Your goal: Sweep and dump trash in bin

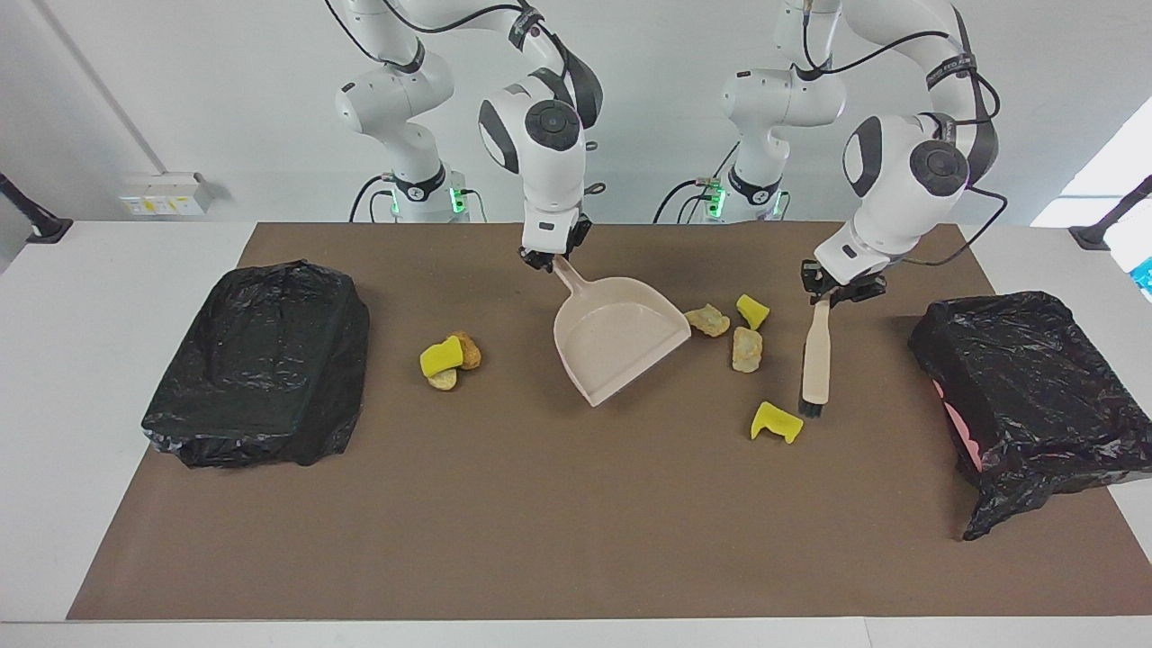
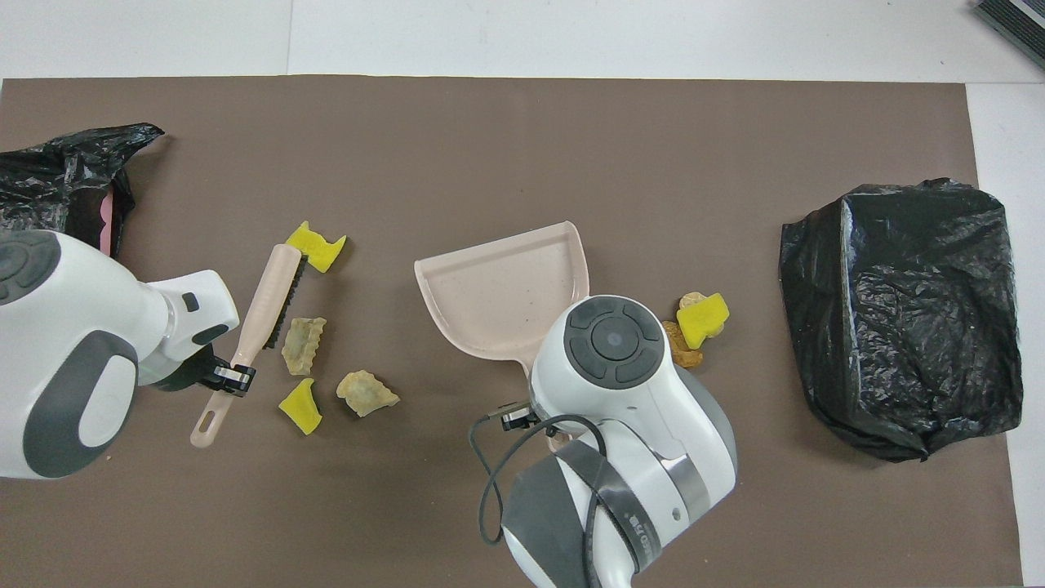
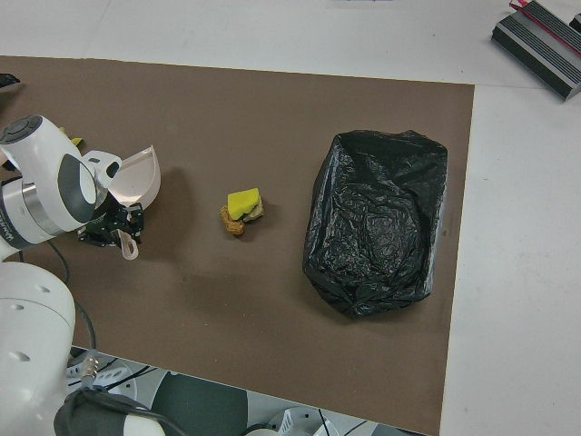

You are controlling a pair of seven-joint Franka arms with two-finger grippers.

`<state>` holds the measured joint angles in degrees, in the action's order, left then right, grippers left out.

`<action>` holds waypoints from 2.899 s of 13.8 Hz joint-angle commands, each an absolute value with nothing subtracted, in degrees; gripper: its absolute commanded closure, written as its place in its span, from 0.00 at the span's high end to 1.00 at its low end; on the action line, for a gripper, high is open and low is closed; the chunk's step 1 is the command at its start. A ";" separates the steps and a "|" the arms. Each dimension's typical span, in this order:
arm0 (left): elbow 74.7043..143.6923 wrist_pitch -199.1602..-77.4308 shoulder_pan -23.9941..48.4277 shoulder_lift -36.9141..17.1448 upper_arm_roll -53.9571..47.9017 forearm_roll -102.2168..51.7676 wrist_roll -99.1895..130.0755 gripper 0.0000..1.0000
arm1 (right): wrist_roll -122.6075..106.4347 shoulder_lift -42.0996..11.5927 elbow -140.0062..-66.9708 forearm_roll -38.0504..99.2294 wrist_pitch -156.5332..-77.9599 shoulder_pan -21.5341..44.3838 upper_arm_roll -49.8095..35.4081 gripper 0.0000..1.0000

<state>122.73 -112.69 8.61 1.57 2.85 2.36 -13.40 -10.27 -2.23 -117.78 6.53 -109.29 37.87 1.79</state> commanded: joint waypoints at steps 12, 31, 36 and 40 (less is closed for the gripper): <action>113.91 -111.21 9.41 -10.29 2.02 7.12 -41.95 0.00 | -14.59 -0.88 -125.33 -5.80 -113.64 44.99 1.14 0.00; 135.50 -109.40 6.15 6.40 2.29 6.50 -14.98 0.00 | -20.13 -2.55 -125.16 -5.80 -115.93 44.30 1.14 0.00; 136.93 -109.86 18.08 7.73 2.11 3.17 0.32 0.00 | -20.13 -2.55 -125.16 -5.80 -116.02 44.30 1.23 0.00; 136.93 -109.95 26.96 7.82 2.02 -3.05 1.15 0.00 | -20.04 -2.55 -125.16 -5.71 -115.93 44.21 1.23 0.00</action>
<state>135.13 -108.66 23.25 5.98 1.08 -0.03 0.97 -18.76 -2.86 -124.48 -4.76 -114.04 44.99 1.51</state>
